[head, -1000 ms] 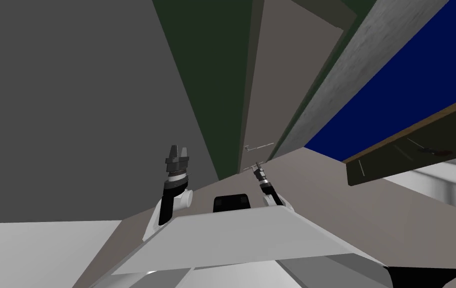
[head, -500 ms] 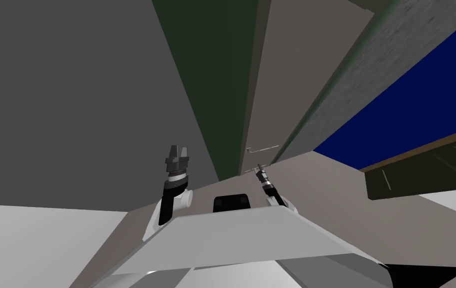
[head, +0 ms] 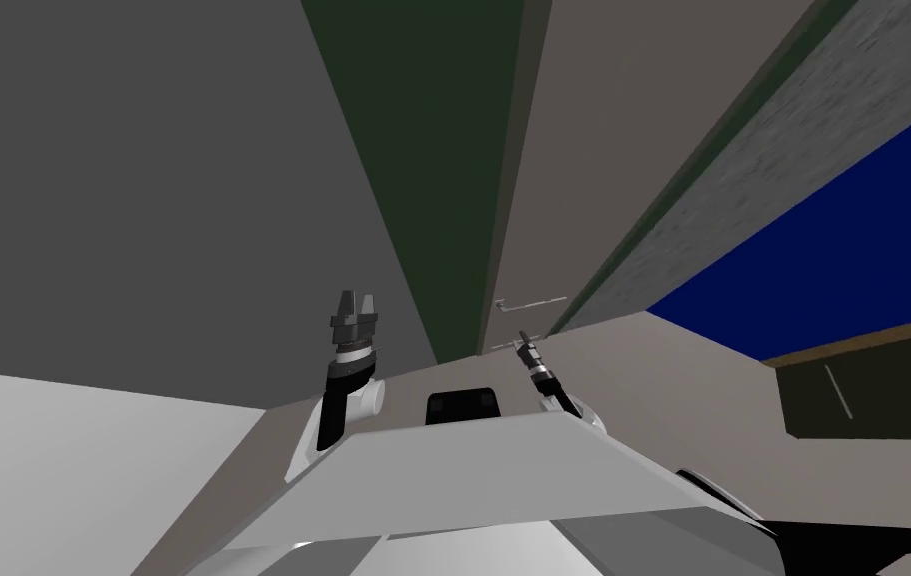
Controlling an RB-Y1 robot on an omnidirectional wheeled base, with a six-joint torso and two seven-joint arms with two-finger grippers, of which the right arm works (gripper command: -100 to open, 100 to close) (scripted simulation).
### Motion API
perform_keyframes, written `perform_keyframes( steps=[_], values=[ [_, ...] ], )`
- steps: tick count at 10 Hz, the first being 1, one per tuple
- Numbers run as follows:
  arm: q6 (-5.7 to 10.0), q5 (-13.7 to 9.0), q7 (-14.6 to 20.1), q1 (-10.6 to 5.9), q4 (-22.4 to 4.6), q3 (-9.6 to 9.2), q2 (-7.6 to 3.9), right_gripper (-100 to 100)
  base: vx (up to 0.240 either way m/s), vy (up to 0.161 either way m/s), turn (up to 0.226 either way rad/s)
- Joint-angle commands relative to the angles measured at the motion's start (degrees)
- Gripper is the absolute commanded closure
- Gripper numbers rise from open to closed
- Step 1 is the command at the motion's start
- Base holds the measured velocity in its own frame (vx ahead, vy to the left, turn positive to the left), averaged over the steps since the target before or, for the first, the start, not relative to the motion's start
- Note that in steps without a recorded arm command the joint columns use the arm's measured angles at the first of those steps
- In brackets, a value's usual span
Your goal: Pull the door open
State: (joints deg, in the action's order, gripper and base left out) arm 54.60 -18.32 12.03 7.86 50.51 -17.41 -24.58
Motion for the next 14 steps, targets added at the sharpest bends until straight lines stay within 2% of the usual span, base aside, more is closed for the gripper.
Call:
perform_keyframes(
  steps=[1,7,8,9,11,14],
  values=[
    [0.55,-0.4,0.5,-0.48,-1.9,-0.39,-0.72,-100,0.066,-0.107,0.132],
    [2.76,-1.3,2.2,-2.25,-8.1,-1.43,-2.61,-100,0.049,-0.062,0.079],
    [3.39,-1.5,2.7,-2.76,-9.8,-1.73,-3.15,-100,0.056,-0.064,0.096],
    [3.23,-1.4,2.4,-2.58,-9.2,-1.6,-2.83,-100,0.026,-0.035,0.026],
    [2.02,-2.4,0.7,-4.49,-11.1,0.94,-1.26,-100,0.024,-0.05,0.3],
    [0.57,-3.6,-1.4,-6.55,-13.0,3.74,0.54,-100,0.024,-0.08,0.218]
  ],
)
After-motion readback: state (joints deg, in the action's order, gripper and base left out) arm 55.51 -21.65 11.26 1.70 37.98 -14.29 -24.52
